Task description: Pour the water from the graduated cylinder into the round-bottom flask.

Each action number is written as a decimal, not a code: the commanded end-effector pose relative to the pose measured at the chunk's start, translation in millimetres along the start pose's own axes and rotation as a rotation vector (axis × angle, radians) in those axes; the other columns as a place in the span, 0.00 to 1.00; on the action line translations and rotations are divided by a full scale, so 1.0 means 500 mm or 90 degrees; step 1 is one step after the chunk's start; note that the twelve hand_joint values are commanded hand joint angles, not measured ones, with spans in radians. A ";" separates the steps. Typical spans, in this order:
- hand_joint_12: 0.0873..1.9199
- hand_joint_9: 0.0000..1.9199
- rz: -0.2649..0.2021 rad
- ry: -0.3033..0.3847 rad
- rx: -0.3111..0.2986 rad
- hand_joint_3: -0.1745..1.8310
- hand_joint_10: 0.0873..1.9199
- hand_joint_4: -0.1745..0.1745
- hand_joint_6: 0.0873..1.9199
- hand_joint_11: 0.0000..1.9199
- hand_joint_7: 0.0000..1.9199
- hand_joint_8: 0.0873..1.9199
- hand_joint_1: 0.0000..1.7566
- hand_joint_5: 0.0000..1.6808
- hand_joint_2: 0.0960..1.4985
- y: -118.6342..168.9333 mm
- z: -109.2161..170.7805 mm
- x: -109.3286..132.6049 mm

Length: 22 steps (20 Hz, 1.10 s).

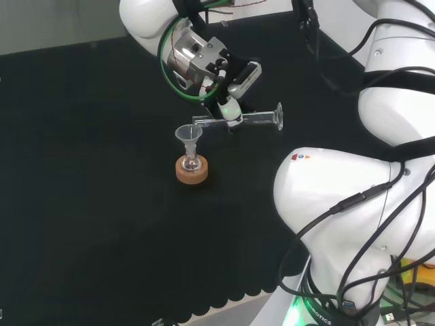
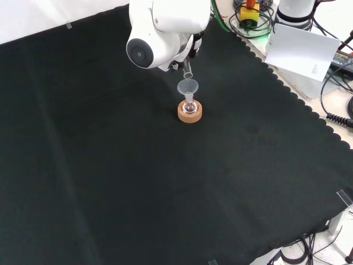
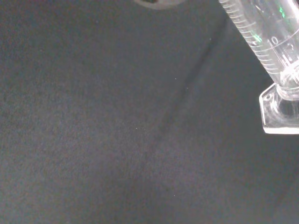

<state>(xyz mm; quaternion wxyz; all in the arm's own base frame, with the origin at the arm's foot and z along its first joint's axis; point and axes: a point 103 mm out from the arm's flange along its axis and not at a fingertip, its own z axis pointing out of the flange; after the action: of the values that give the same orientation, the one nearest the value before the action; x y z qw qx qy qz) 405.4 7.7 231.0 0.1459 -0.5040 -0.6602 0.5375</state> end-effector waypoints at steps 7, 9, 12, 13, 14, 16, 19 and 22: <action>0.43 0.60 -0.022 0.014 -0.016 0.09 0.40 0.00 0.49 0.55 0.47 0.54 0.79 0.58 0.70 0.006 0.004 0.003; 0.43 0.60 -0.027 0.018 -0.028 0.09 0.40 0.00 0.49 0.55 0.46 0.54 0.79 0.58 0.70 0.006 0.005 0.002; 0.43 0.60 -0.047 0.037 -0.056 0.09 0.40 0.00 0.49 0.55 0.46 0.54 0.79 0.58 0.70 0.006 0.009 -0.009; 0.43 0.60 -0.054 0.046 -0.063 0.09 0.40 0.00 0.49 0.55 0.46 0.54 0.79 0.58 0.70 0.006 0.011 -0.014; 0.43 0.60 -0.061 0.054 -0.069 0.09 0.40 0.00 0.49 0.55 0.46 0.54 0.79 0.58 0.70 0.006 0.013 -0.020; 0.43 0.60 -0.079 0.077 -0.096 0.09 0.40 0.00 0.49 0.55 0.46 0.54 0.79 0.58 0.70 0.006 0.020 -0.036; 0.43 0.60 -0.104 0.112 -0.143 0.09 0.40 0.00 0.49 0.55 0.46 0.54 0.79 0.58 0.70 0.001 0.026 -0.056; 0.43 0.60 -0.134 0.151 -0.165 0.09 0.40 0.00 0.49 0.55 0.46 0.54 0.79 0.58 0.70 0.003 0.033 -0.076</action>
<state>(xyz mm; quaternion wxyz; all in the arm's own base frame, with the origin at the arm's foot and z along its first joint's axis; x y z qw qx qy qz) 407.4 -16.4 233.2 0.1818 -0.5125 -0.7065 0.4530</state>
